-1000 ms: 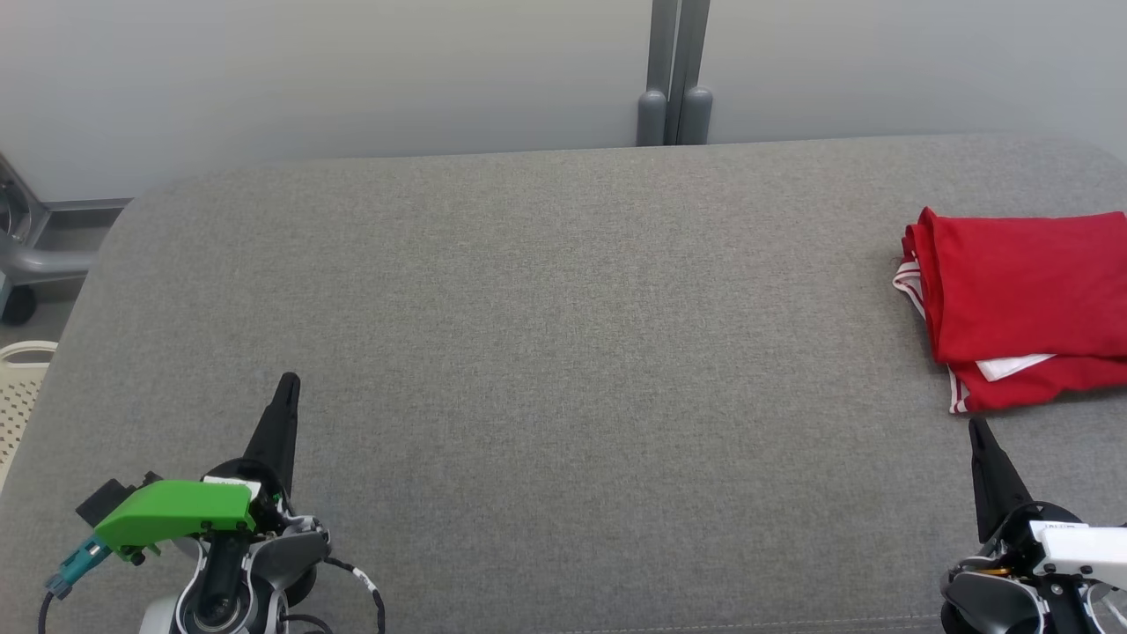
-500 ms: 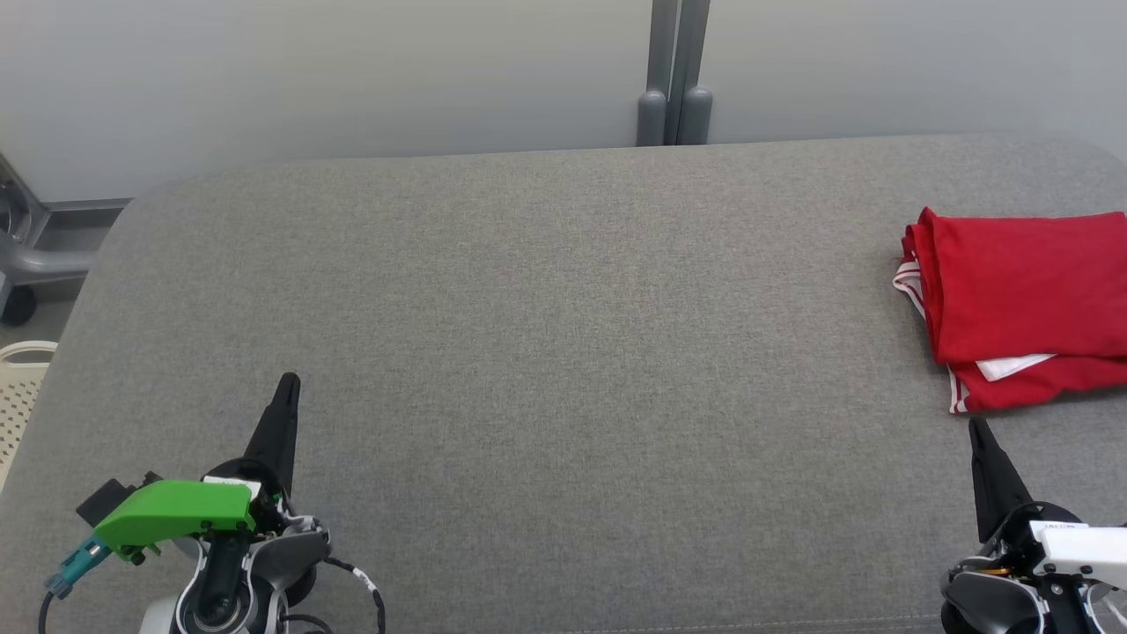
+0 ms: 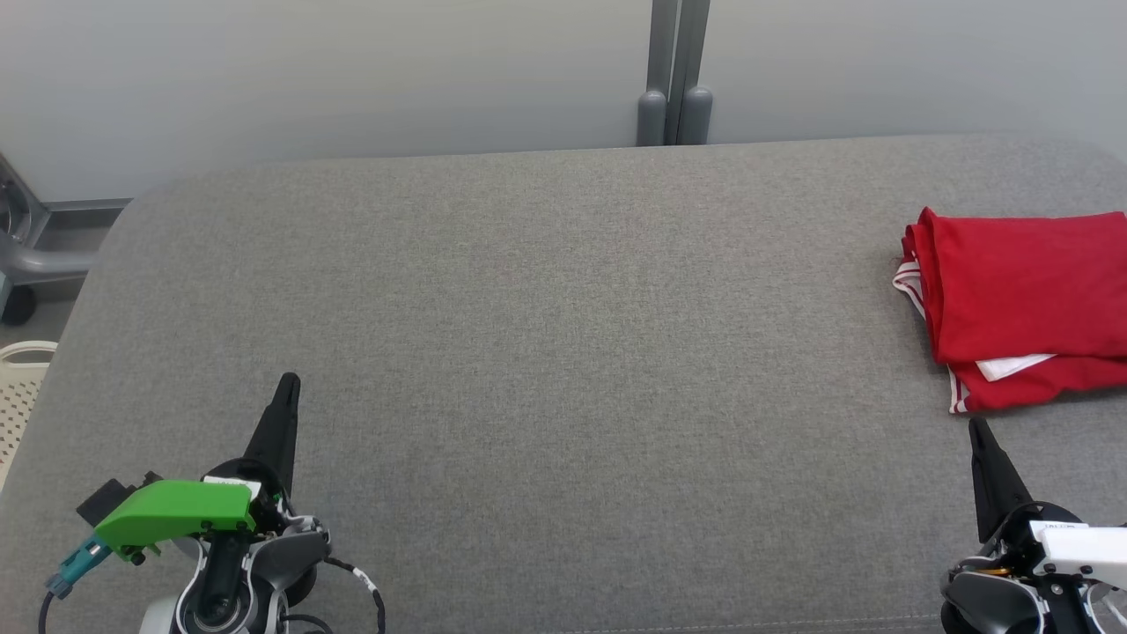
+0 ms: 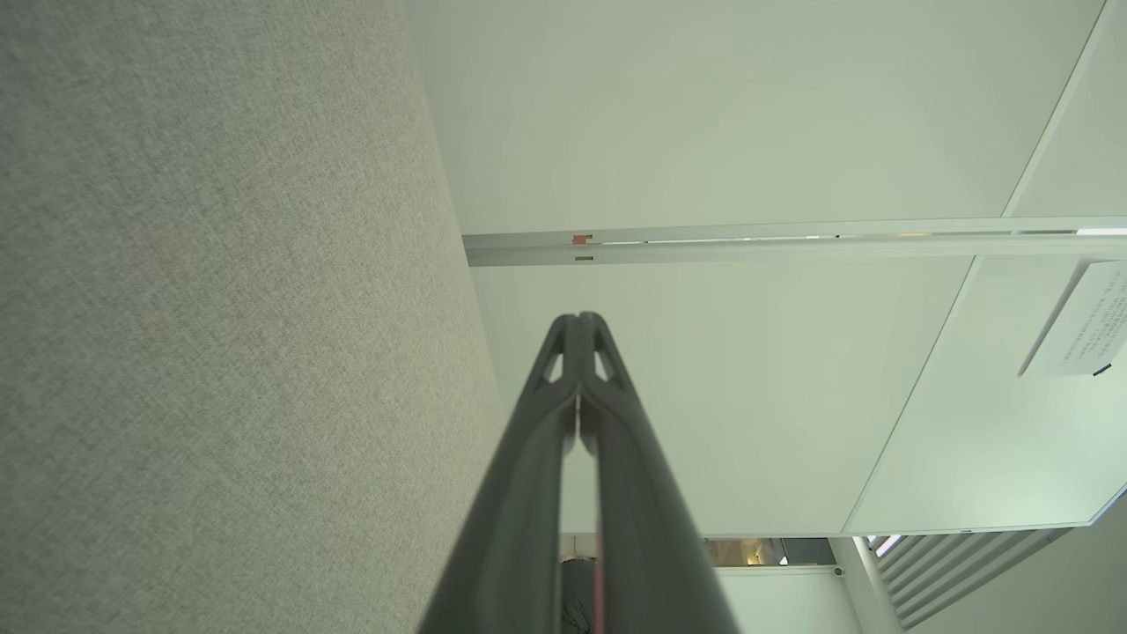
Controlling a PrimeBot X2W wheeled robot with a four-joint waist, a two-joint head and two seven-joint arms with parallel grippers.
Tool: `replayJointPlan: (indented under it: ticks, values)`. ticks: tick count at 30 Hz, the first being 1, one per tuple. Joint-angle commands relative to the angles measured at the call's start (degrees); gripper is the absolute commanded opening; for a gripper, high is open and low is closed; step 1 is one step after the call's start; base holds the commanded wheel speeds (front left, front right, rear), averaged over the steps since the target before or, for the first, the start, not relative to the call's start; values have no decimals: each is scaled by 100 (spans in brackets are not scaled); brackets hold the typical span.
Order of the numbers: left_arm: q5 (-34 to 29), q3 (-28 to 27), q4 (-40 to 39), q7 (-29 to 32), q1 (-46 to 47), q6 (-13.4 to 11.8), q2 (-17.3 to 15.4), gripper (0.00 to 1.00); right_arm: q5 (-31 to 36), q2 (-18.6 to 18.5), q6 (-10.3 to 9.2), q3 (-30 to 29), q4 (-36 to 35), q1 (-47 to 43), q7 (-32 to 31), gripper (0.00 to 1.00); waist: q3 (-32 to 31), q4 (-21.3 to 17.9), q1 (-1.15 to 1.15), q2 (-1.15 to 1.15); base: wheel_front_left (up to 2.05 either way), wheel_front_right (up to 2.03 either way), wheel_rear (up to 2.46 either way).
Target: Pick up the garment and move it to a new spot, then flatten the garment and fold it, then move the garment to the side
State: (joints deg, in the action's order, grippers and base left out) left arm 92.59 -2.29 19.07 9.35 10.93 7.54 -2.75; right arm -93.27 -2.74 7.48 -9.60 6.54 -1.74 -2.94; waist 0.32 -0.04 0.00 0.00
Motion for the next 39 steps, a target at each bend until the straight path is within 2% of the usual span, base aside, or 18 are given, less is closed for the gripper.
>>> replayJointPlan:
  ticks: [1,39]
  values:
    - [22,-11,8,-2,79,12,-3,0,-20,-26,2,-11,-23,47,-2,0,0,0,0,0,0,0,0]
    - [24,-9,7,-4,78,12,-3,0,-20,-26,2,-10,-23,47,-2,0,0,0,0,0,0,0,0]
